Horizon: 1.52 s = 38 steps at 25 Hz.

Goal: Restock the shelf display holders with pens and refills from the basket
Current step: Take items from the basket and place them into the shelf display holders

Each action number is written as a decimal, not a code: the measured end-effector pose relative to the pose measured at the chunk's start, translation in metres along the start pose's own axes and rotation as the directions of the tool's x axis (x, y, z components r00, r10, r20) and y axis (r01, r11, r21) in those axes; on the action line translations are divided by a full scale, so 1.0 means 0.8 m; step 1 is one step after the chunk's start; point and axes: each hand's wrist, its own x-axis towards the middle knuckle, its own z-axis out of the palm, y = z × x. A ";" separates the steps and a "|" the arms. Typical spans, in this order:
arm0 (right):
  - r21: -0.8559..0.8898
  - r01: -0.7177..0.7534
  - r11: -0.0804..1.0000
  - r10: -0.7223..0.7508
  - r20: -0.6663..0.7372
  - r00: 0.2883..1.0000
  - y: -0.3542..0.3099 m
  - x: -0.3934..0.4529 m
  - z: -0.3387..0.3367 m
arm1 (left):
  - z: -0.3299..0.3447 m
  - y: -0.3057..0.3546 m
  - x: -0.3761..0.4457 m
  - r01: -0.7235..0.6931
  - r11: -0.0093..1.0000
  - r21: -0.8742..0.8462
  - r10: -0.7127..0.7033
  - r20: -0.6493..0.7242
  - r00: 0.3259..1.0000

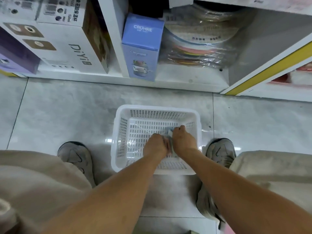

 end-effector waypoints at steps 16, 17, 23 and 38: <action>0.603 -0.012 0.798 -0.061 0.100 0.993 -0.016 -0.037 0.005 | -0.024 -0.026 -0.005 0.194 0.619 -0.761 -0.096 0.171 0.981; 0.624 0.026 0.781 -0.118 0.107 0.987 -0.022 -0.042 0.005 | -0.025 -0.024 -0.006 0.222 0.613 -0.759 -0.077 0.223 0.972; 0.529 0.031 0.848 -0.068 0.050 0.996 -0.011 -0.047 0.003 | -0.027 -0.048 -0.002 0.222 0.685 -0.694 -0.183 0.131 0.974; 0.397 -0.112 0.911 0.154 -0.073 0.985 -0.029 -0.014 0.049 | -0.007 -0.046 0.003 0.093 0.874 -0.478 -0.084 0.039 0.996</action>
